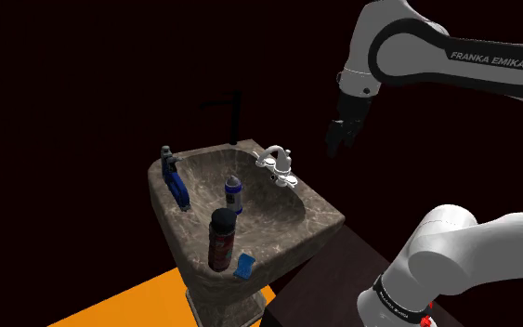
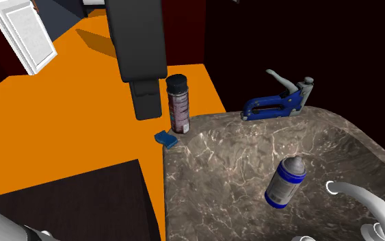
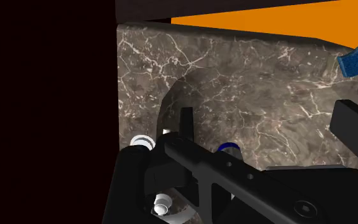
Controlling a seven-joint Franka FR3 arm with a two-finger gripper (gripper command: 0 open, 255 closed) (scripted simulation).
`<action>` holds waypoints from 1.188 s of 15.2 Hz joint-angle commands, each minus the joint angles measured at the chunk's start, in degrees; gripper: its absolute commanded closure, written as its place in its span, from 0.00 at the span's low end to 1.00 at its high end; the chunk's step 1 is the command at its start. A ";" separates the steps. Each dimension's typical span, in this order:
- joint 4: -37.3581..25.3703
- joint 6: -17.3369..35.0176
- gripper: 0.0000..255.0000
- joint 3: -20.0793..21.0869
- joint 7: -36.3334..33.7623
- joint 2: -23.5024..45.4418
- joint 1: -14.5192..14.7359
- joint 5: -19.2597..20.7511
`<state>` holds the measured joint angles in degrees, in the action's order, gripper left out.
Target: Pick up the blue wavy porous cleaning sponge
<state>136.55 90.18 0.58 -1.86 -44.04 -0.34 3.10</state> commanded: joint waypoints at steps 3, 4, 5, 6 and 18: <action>3.37 2.46 0.00 1.81 -3.32 -0.86 0.28 -1.67; 4.96 3.75 0.00 2.75 -4.97 -1.16 0.46 -2.54; 6.48 5.06 0.00 3.72 -6.62 -1.37 0.65 -3.44; 7.92 6.42 0.00 4.70 -8.28 -1.49 0.89 -4.36; 18.90 26.59 0.00 18.50 -28.01 6.46 4.40 -15.89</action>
<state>155.17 114.34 17.77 -28.10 -39.45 3.95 -11.91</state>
